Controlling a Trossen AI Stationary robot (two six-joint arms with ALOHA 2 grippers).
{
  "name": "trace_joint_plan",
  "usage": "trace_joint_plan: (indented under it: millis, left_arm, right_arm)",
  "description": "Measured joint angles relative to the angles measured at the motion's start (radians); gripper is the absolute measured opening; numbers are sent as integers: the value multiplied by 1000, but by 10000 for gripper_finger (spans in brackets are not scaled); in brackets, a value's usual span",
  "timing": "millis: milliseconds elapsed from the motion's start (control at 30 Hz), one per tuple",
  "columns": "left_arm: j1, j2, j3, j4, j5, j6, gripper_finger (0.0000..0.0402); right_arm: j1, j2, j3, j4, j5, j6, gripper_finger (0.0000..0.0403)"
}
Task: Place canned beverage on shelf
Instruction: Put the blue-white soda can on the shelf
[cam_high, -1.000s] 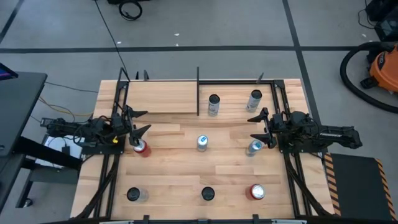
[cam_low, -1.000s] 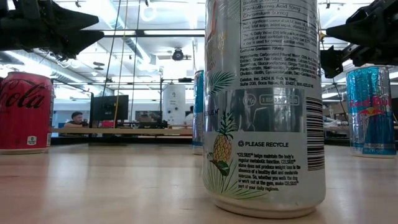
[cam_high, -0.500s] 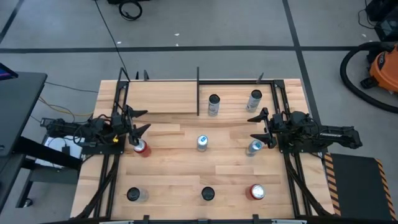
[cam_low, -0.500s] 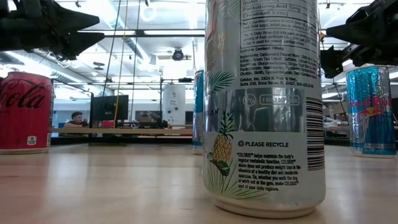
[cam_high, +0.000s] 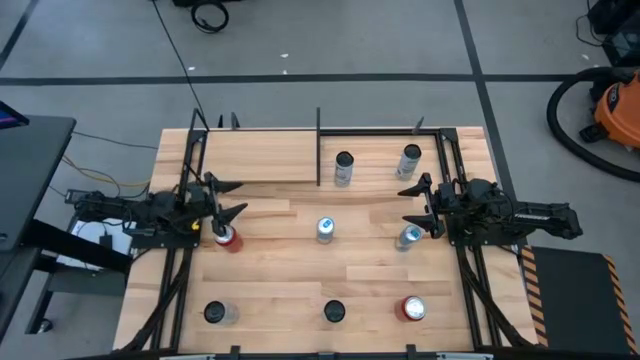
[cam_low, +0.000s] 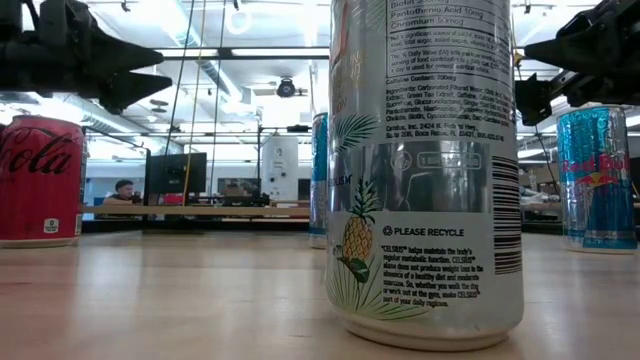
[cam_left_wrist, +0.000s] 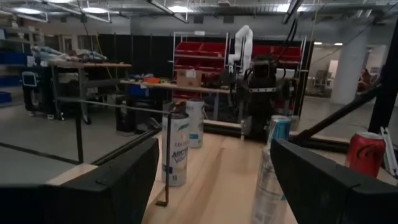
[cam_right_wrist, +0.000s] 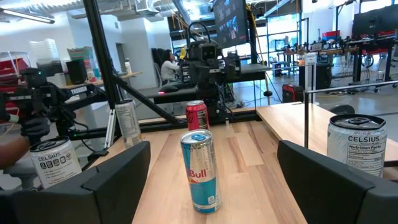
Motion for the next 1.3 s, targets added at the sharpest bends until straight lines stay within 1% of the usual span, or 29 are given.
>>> trace_joint_plan:
  millis: [400, 533, 633, 767, 900, 1000, 1167, 1233, 1300]
  left_arm:
    - [3, 0, 3, 65, 0, -8, 317]
    - [3, 15, 57, 65, -1, -31, 317]
    - [3, 60, 113, 60, 0, -31, 317]
    - [3, 174, 215, 61, -1, -30, 317]
    - [13, 334, 349, 21, 0, 11, 317]
    - [57, 461, 458, -32, 0, 38, 317]
    - [156, 672, 631, -86, 1, 22, 317]
    - [199, 747, 708, -122, 41, 22, 317]
    - [244, 820, 785, -153, 113, 22, 317]
  right_arm:
    - [0, 0, 0, 0, 0, 0, 361]
    - [0, 0, 0, 0, 0, 0, 361]
    - [0, 0, 0, 0, 0, 0, 361]
    - [0, 0, 0, 0, 0, 0, 361]
    - [0, 0, 0, 0, 0, 0, 361]
    - [0, 0, 0, 0, 0, 0, 361]
    - [0, 0, 0, 0, 0, 0, 361]
    - [0, 0, 0, 0, 0, 0, 361]
    - [0, 0, 0, 0, 0, 0, 361]
